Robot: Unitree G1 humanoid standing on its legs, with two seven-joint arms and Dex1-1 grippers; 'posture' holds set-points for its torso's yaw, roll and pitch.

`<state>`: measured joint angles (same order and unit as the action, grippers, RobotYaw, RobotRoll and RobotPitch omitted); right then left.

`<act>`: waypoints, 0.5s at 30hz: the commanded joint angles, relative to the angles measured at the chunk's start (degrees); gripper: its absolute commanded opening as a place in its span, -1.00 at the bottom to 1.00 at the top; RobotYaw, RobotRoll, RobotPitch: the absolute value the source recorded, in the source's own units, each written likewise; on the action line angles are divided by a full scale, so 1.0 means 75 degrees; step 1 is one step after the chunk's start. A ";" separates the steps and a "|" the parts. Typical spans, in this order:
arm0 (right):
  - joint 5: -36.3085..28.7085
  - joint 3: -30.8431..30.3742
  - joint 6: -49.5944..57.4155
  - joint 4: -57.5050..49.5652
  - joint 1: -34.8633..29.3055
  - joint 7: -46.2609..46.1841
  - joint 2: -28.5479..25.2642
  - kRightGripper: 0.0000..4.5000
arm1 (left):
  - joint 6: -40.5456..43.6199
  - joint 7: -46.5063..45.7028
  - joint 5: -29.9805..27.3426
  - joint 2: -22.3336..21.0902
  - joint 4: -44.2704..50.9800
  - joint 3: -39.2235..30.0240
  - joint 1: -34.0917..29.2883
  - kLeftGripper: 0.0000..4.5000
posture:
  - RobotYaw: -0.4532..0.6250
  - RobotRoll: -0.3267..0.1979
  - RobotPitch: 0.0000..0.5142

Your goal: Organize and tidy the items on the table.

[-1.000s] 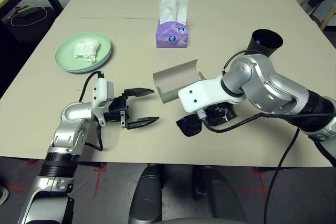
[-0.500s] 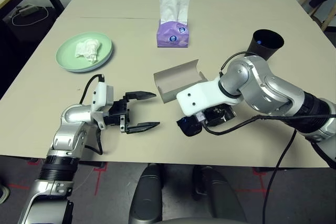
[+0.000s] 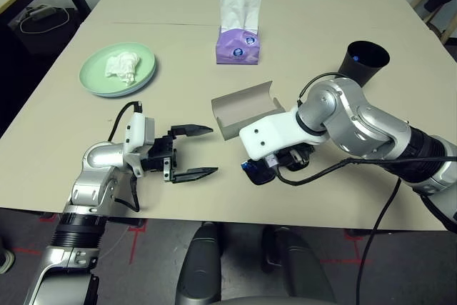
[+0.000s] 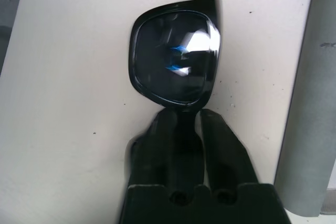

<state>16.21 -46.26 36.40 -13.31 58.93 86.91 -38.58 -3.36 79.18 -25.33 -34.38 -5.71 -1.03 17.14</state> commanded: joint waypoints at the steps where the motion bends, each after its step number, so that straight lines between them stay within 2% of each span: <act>1: 0.0038 0.0015 -0.0002 -0.0151 -0.0152 0.0114 -0.0071 -0.99 | -0.0139 0.0044 0.0053 -0.0052 -0.0004 0.0061 -0.0089 1.00 | 0.25 0.25 -0.23; 14: -0.0006 0.0105 -0.0057 -0.0364 -0.0156 0.0244 -0.0271 -0.99 | -0.0166 0.0081 0.0067 -0.0035 -0.0184 0.0090 0.0048 1.00 | 0.23 0.25 -0.25; 15: 0.0008 0.0109 -0.0076 -0.0342 -0.0137 0.0231 -0.0263 -0.90 | -0.0170 0.0086 0.0068 -0.0038 -0.0196 0.0092 0.0054 1.00 | 0.23 0.25 -0.25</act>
<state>16.19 -46.03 36.16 -15.06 58.59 87.91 -40.09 -3.78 79.19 -25.29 -34.39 -7.01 -1.03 17.41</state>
